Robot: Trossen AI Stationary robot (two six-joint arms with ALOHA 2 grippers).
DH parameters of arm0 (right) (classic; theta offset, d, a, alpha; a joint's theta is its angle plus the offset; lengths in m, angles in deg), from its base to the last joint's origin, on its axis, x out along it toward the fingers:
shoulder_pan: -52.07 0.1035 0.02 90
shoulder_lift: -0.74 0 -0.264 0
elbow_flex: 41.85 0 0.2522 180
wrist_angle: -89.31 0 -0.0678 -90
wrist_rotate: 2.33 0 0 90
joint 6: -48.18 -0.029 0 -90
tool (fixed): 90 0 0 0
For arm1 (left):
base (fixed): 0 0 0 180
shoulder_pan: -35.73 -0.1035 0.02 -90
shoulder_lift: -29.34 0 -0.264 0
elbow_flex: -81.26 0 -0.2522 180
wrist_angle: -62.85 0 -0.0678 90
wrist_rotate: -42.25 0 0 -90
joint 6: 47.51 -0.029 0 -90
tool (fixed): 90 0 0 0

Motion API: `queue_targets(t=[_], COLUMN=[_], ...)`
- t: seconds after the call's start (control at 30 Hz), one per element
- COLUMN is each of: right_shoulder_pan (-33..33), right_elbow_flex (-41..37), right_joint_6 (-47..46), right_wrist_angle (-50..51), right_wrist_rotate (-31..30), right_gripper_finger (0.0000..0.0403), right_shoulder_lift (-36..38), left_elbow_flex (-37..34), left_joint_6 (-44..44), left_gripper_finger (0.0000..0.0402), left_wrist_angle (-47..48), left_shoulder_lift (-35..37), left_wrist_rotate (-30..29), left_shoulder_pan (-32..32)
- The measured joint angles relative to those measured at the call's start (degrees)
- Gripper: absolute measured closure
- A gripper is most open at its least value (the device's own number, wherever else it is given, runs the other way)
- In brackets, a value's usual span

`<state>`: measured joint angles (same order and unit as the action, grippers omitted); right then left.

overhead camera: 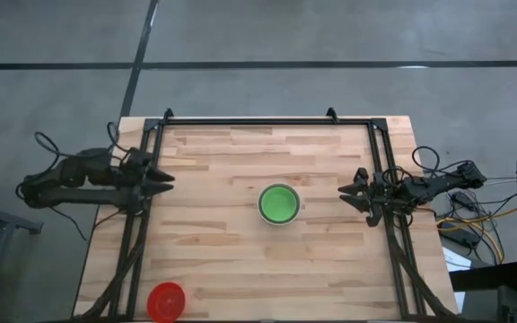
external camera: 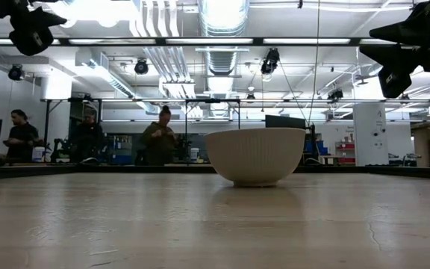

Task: Nest bowls inside each other
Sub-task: Stack the red bowl on top of the green bowl

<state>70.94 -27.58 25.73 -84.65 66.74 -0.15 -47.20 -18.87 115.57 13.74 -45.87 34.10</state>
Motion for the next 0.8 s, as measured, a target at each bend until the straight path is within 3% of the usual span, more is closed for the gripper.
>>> queue_targets(t=[0.13,0.43,0.57,0.8], right_shoulder_pan=[0.01,0.01,0.0,0.02], right_elbow_flex=[0.02,0.02,0.02,0.02], right_joint_6=[0.0,0.0,0.0,0.0], right_wrist_angle=[0.0,0.0,0.0,0.01], right_wrist_rotate=[-0.02,0.0,0.0,0.0], right_gripper_finger=[0.0271,0.0271,0.0271,0.0271], right_shoulder_lift=[0.0,0.0,0.0,0.0], left_elbow_flex=[5.03,18.03,19.45,18.35], left_joint_6=[3.06,1.42,0.93,-0.15], left_gripper_finger=[0.0241,0.0241,0.0241,0.0241], left_wrist_angle=[7.42,26.14,33.97,34.65], left_shoulder_lift=[-5.29,-14.71,-14.22,-8.14], left_wrist_rotate=[0.35,9.21,15.6,19.77], left_shoulder_pan=[0.02,0.08,0.52,0.72])
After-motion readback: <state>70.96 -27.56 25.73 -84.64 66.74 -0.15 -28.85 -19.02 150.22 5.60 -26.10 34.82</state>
